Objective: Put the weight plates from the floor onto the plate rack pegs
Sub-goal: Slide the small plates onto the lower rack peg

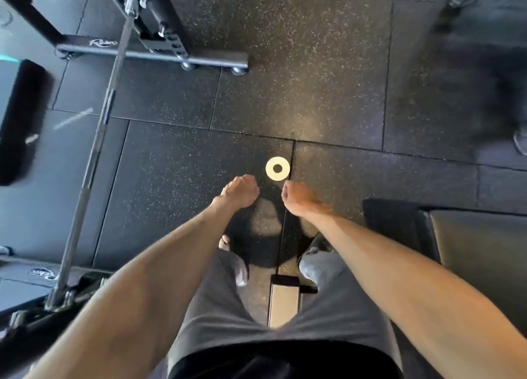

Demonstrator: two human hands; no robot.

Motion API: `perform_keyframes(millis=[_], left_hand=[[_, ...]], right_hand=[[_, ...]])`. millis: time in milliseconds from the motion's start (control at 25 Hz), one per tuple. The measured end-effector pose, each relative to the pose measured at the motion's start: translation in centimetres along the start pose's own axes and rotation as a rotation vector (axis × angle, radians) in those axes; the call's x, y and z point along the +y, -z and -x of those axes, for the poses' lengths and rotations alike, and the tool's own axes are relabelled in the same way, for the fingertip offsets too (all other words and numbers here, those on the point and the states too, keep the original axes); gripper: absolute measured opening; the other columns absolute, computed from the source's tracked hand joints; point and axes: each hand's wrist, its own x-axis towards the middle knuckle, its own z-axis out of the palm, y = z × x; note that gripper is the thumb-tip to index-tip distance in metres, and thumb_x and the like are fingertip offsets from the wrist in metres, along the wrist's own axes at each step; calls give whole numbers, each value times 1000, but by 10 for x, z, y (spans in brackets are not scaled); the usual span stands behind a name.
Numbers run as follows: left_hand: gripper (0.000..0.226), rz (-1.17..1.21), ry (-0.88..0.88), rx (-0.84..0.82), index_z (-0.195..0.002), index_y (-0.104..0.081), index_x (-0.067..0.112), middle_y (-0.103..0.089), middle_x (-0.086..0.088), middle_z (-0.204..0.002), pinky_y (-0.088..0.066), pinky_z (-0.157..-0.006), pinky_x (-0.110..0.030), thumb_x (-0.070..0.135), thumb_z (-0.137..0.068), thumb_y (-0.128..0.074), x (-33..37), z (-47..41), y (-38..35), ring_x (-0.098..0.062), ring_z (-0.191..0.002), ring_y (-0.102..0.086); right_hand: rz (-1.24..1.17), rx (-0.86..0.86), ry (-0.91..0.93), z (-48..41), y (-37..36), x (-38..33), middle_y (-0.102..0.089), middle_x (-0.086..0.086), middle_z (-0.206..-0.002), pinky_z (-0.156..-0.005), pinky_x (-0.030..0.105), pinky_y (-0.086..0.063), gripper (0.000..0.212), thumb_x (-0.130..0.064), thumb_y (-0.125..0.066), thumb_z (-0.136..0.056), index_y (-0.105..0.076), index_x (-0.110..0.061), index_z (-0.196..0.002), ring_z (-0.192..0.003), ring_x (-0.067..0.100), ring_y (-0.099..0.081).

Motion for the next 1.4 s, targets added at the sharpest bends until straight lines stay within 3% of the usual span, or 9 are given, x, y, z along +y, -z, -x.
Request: perform_keyframes(millis=[200,400,560,800,960,1160,1320,1400], left_hand=[[31,-1,16,-22,-120,-60,7,-68,-16,-115,-53,-88,-40,18,-99,-40,-8,-123,-68,-33,-104,-66],[28,-39,3,-56,-119,-59,13,-67,-10,-115,-53,-87,-41,17,-97,-42,-50,-249,-177,-30,-103,-65],[33,-15,-18,-58,-130,-49,15,-64,-12,-116,-50,-79,-38,15,-97,-46,-78,-331,-247,-30,-102,-64],[48,256,55,-49,-142,-37,11,-61,-19,-123,-48,-91,-39,17,-98,-52,-107,-431,-294,-33,-112,-60],[49,272,83,-28,-144,-34,13,-57,-20,-125,-48,-94,-43,15,-98,-49,-123,-465,-315,-35,-112,-57],[56,249,30,11,-147,-31,20,-53,-20,-122,-50,-91,-44,7,-95,-48,-134,-479,-331,-35,-102,-60],[63,166,6,51,-149,-25,29,-48,-16,-122,-52,-79,-42,4,-96,-45,-132,-475,-327,-32,-91,-60],[66,104,-12,86,-150,-23,32,-45,-16,-119,-53,-78,-44,2,-95,-43,-133,-467,-320,-32,-91,-60]], right_hand=[[-57,21,-42,-125,-56,66,-66,14,-103,-70,33,-41,21,-19,-42,-100,-58,-6,-106,-96,32,-62],[-62,20,-74,-240,-168,133,-67,11,-110,-83,36,-49,17,-18,-50,-97,-57,-14,-112,-105,32,-63],[-38,8,-63,-316,-244,174,-60,13,-120,-93,43,-49,33,-14,-53,-94,-47,-15,-126,-115,33,-58],[-39,64,-91,-408,-304,194,-34,14,-147,-101,48,-41,42,-23,-42,-100,-35,-17,-142,-127,36,-44],[49,94,-62,-454,-320,193,-27,21,-154,-109,54,-32,50,-16,-42,-101,-33,-5,-149,-140,42,-29],[174,135,7,-478,-319,198,-32,22,-150,-111,48,-31,50,-10,-51,-97,-38,0,-143,-139,40,-31],[255,159,124,-476,-312,194,-52,13,-122,-92,40,-40,26,-16,-49,-96,-49,-4,-119,-109,33,-54],[286,138,204,-465,-302,189,-59,15,-115,-88,40,-44,32,-27,-54,-96,-49,-3,-117,-101,32,-59]])
